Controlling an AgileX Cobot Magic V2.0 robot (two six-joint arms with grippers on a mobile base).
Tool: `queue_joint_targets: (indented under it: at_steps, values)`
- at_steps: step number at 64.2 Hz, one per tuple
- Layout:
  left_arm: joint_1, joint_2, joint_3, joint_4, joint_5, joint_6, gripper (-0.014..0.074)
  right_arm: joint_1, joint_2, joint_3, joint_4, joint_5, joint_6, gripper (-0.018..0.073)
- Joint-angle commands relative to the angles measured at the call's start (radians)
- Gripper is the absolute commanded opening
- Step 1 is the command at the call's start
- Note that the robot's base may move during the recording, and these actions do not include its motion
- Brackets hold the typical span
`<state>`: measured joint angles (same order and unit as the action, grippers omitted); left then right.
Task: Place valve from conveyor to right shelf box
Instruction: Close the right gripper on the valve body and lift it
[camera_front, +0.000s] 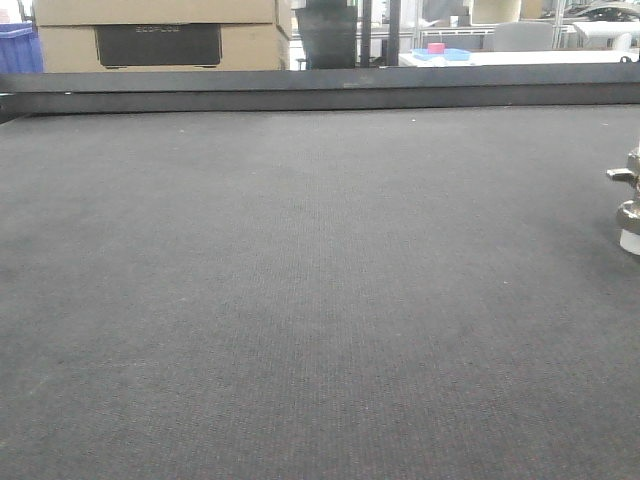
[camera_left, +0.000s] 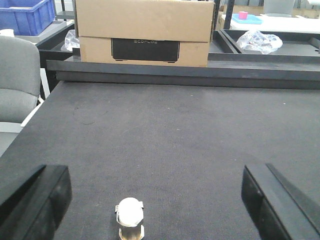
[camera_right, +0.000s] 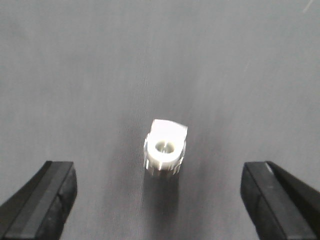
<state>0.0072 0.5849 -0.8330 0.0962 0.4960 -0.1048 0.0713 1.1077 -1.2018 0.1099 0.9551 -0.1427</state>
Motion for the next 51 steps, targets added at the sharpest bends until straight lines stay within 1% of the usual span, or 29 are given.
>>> queue_joint_targets:
  at_steps: [1, 4, 9, 20, 39, 51]
  values:
    - [-0.013, 0.002, -0.009, 0.002, -0.004, 0.000, 0.0598, 0.001, 0.104, -0.108, -0.006, 0.138, -0.012, 0.0537]
    - [-0.018, 0.002, -0.009, 0.002, -0.004, 0.000, 0.0598, 0.001, 0.157, -0.151, -0.006, 0.182, -0.012, 0.0537]
    - [-0.024, 0.002, -0.009, 0.002, -0.004, 0.000, 0.0598, 0.001, 0.228, -0.195, -0.006, 0.216, -0.012, 0.0537]
    - [-0.025, 0.002, -0.009, 0.002, -0.004, 0.000, 0.0598, 0.001, 0.358, -0.212, -0.006, 0.227, -0.012, 0.0537]
    - [-0.025, 0.002, -0.009, 0.002, -0.004, 0.000, 0.0598, -0.001, 0.539, -0.212, -0.008, 0.189, -0.012, 0.0537]
    - [-0.025, 0.002, -0.009, 0.002, -0.002, 0.000, 0.0598, -0.001, 0.621, -0.212, -0.038, 0.171, -0.012, 0.0537]
